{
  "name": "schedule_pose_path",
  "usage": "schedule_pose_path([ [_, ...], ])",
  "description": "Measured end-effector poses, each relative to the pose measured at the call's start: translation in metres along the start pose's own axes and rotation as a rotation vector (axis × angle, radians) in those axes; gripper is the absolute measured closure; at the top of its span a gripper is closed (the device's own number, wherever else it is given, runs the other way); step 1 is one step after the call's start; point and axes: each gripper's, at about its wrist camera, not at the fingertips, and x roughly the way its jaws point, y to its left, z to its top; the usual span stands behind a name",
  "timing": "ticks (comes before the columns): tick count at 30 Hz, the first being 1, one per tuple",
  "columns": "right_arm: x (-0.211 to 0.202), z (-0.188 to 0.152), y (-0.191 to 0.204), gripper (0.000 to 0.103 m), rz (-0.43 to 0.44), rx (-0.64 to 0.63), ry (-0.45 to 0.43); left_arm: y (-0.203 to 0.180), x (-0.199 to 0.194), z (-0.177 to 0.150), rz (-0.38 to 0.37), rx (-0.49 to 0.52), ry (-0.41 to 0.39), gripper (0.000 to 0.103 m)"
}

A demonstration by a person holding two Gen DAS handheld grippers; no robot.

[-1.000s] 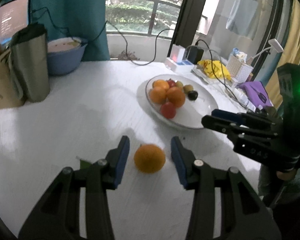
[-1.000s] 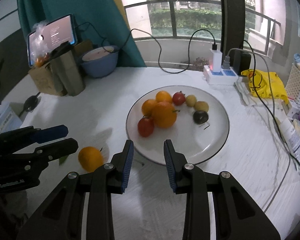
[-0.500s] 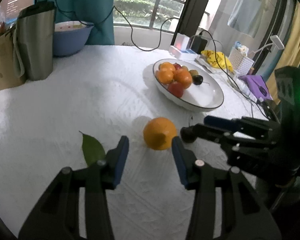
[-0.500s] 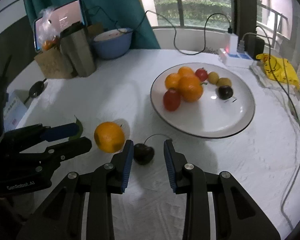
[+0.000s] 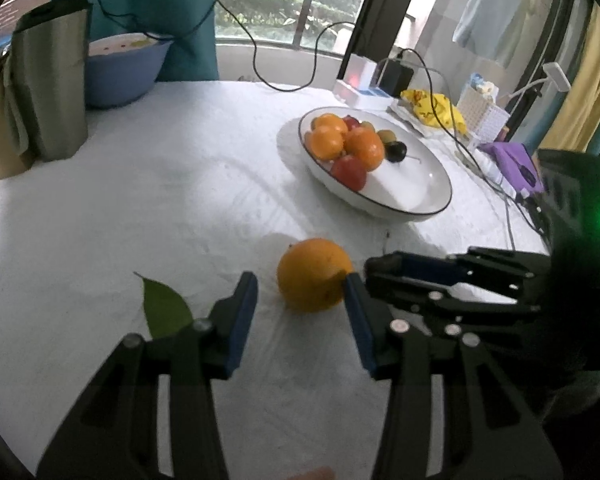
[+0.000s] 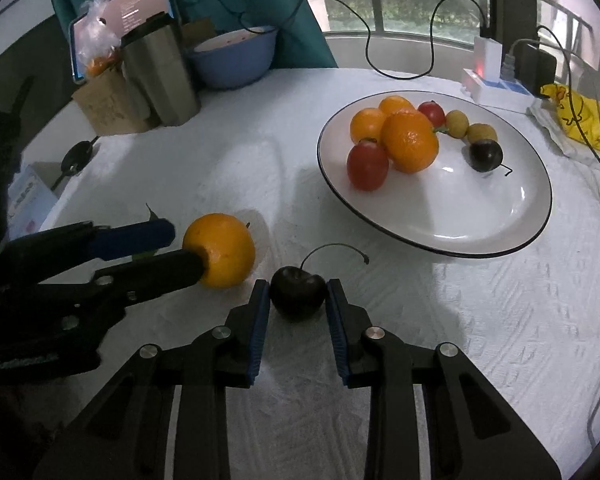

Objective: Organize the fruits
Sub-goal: 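Grasp the last orange with the left tool while the right tool grasps the dark cherry, then carry the orange and dark cherry over the white plate with both tools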

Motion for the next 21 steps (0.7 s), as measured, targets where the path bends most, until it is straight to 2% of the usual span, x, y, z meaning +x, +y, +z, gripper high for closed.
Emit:
schedule_pose_path([
  [9, -0.022, -0.014, -0.02, 0.073, -0.029, 0.026, -0.021, -0.014, 0.013, 0.008, 0.009, 0.042, 0.004, 0.056],
  [17, -0.044, -0.024, -0.04, 0.072, -0.057, 0.059, -0.056, -0.03, 0.029, 0.009, 0.008, 0.081, 0.048, 0.056],
  [21, -0.053, -0.024, -0.048, 0.072, -0.065, 0.064, -0.078, -0.035, 0.033, 0.009, 0.01, 0.093, 0.053, 0.061],
])
